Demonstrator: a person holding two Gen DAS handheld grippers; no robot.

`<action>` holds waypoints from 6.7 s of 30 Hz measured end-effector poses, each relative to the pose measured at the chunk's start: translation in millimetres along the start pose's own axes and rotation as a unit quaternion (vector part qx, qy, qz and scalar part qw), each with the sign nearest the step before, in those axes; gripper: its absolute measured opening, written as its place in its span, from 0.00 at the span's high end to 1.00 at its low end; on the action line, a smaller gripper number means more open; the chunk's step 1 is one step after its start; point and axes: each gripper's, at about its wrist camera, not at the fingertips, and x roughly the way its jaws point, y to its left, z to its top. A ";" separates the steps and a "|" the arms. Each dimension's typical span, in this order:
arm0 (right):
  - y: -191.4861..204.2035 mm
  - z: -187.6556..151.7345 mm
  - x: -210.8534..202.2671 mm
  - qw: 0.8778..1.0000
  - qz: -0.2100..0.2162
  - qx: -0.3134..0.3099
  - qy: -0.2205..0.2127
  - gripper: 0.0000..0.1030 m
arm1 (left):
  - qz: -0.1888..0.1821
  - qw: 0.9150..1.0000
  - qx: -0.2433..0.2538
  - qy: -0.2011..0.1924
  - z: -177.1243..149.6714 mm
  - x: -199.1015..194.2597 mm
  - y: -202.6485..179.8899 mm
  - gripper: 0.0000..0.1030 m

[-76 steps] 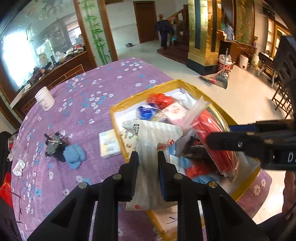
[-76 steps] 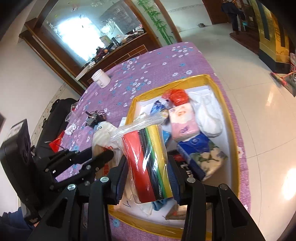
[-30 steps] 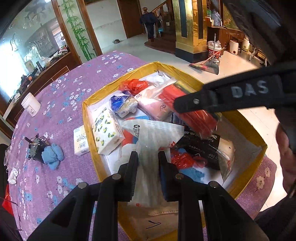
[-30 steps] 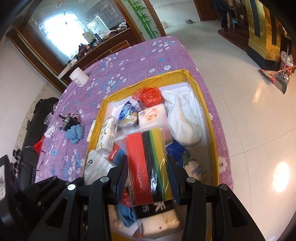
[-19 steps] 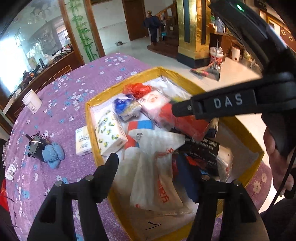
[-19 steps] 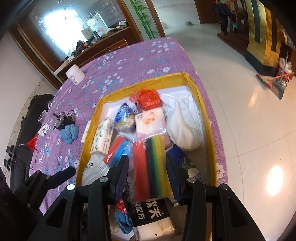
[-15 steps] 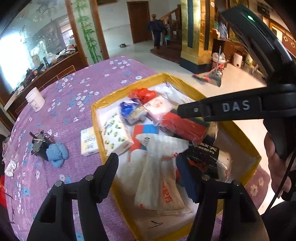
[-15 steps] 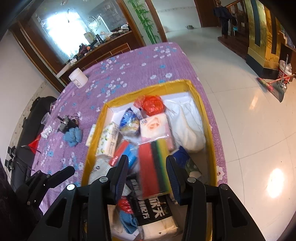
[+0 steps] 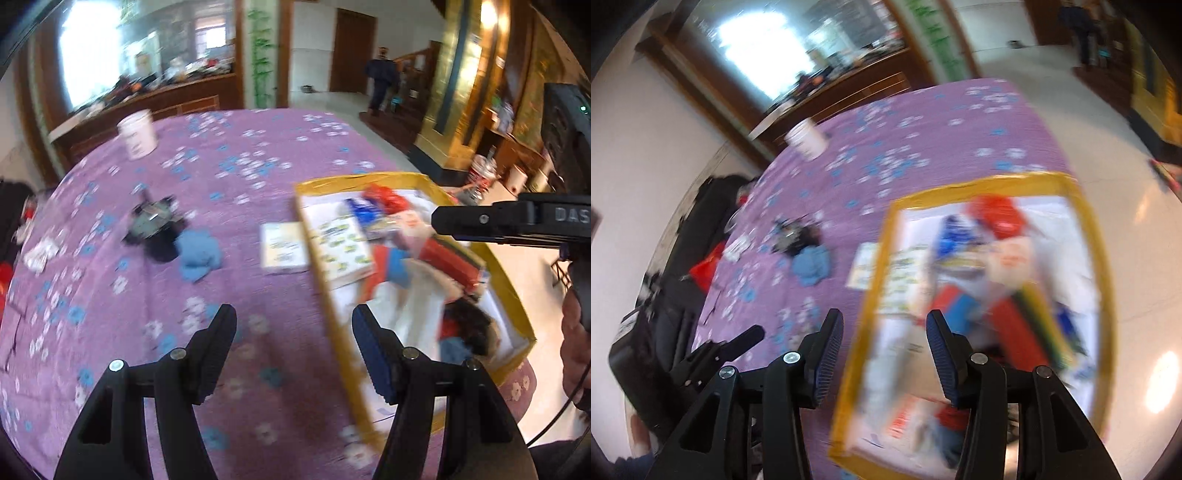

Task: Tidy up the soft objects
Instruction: 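Withdraw both open tools from the tray toward the remaining items, then grasp the blue cloth with left tool while right tool grasps white Face tissue pack, then carry the blue cloth and Face tissue pack over the tray with both tools, then lower the blue cloth with left tool while right tool lowers Face pack, open both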

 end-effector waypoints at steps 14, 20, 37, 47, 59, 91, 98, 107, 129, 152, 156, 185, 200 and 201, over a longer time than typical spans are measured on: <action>66.0 82.8 156.2 0.985 -0.049 -0.110 0.124 0.40 | 0.034 0.997 -0.060 0.034 -35.6 -4.3 103.5 0.38; 67.6 92.3 209.7 0.968 -0.082 -0.154 0.182 0.40 | 0.036 0.996 -0.076 0.041 -39.0 -2.7 133.9 0.38; 81.0 11.4 132.9 0.983 -0.029 -0.091 0.154 0.35 | -0.021 0.994 -0.078 0.068 -19.0 31.8 165.3 0.37; 68.1 -15.4 82.2 0.996 -0.048 -0.016 0.080 0.35 | -0.099 0.982 -0.117 0.108 37.5 96.4 146.3 0.25; 91.4 -38.2 89.1 0.985 -0.070 -0.106 0.120 0.35 | -0.048 0.992 -0.082 0.087 57.1 140.8 116.9 0.61; 101.2 -44.2 128.5 0.966 -0.068 -0.178 0.172 0.54 | -0.043 0.995 -0.062 0.059 -4.7 51.2 141.1 0.63; 91.8 -49.5 88.3 0.985 -0.024 -0.120 0.122 0.54 | -0.049 0.997 -0.040 0.049 0.6 42.4 114.6 0.63; 63.9 -56.3 35.1 0.995 -0.007 -0.072 0.069 0.54 | -0.063 0.998 0.000 0.028 8.0 21.1 57.6 0.63; -55.2 -52.2 -42.6 0.997 -0.052 0.052 -0.010 0.54 | -0.142 0.979 0.137 0.057 10.6 20.0 -96.0 0.62; -72.4 -26.4 -3.7 0.995 -0.091 0.032 -0.001 0.54 | -0.076 0.971 0.224 0.041 -8.8 31.9 -131.5 0.62; -71.4 -21.6 2.0 0.995 -0.102 0.020 -0.001 0.54 | -0.062 0.969 0.235 0.034 -9.7 34.4 -134.1 0.62; -59.2 -30.0 -31.5 0.992 -0.122 0.010 -0.035 0.40 | -0.041 0.970 0.240 0.007 -15.8 28.3 -140.8 0.53; -43.6 -51.0 -82.8 0.957 -0.274 0.003 -0.093 0.17 | -0.043 0.979 0.193 -0.041 -12.1 -2.2 -117.4 0.26; -43.5 -53.1 -85.2 0.955 -0.282 0.004 -0.094 0.17 | -0.045 0.980 0.189 -0.043 -11.3 -4.2 -115.7 0.22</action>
